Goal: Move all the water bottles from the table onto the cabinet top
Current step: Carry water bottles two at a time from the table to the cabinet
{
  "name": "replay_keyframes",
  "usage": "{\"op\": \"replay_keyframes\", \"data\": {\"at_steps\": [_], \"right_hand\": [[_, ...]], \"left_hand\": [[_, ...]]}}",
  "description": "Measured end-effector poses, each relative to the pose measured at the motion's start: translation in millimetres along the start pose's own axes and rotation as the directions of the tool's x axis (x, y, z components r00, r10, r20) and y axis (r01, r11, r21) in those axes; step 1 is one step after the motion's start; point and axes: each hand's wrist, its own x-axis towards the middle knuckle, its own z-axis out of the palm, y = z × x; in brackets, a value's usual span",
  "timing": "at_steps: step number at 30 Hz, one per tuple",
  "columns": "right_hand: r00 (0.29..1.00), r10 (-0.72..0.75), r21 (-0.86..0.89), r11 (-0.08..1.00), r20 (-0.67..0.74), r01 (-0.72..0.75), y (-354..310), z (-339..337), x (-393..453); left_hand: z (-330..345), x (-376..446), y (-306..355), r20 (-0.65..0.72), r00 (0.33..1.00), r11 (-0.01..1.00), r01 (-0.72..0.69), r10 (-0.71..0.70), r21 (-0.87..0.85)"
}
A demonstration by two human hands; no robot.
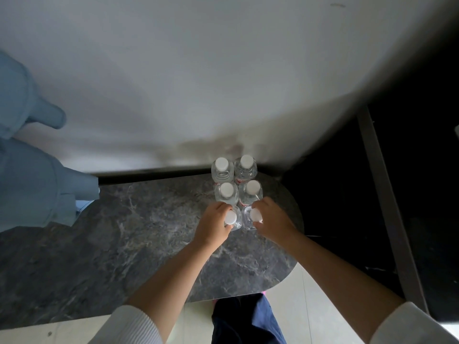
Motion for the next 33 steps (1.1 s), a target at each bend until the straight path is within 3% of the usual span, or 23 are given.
{"op": "replay_keyframes", "data": {"at_steps": [15,18,22,28,33], "right_hand": [[0.998,0.057,-0.147,0.987,-0.016,-0.059,-4,7,-9],[0.994,-0.011,-0.187,0.982,-0.104,-0.009,-11,7,-14],[0.943,-0.227,-0.276,0.948,-0.242,0.157,-33,13,-12],[0.877,-0.478,-0.482,0.781,-0.05,0.398,-96,37,-12],[0.803,-0.536,-0.573,0.584,0.26,0.575,-155,81,-38]], "left_hand": [[-4,-13,-6,0.057,0.997,0.997,0.043,-0.047,0.059],[-11,-21,-10,0.016,0.996,0.994,0.081,-0.082,0.069],[-23,-45,-27,-0.054,0.972,0.97,0.231,-0.227,0.076],[-41,-106,-68,-0.181,0.857,0.87,0.492,-0.482,0.013],[-39,-196,-91,-0.261,0.665,0.705,0.702,-0.7,-0.1]]}}
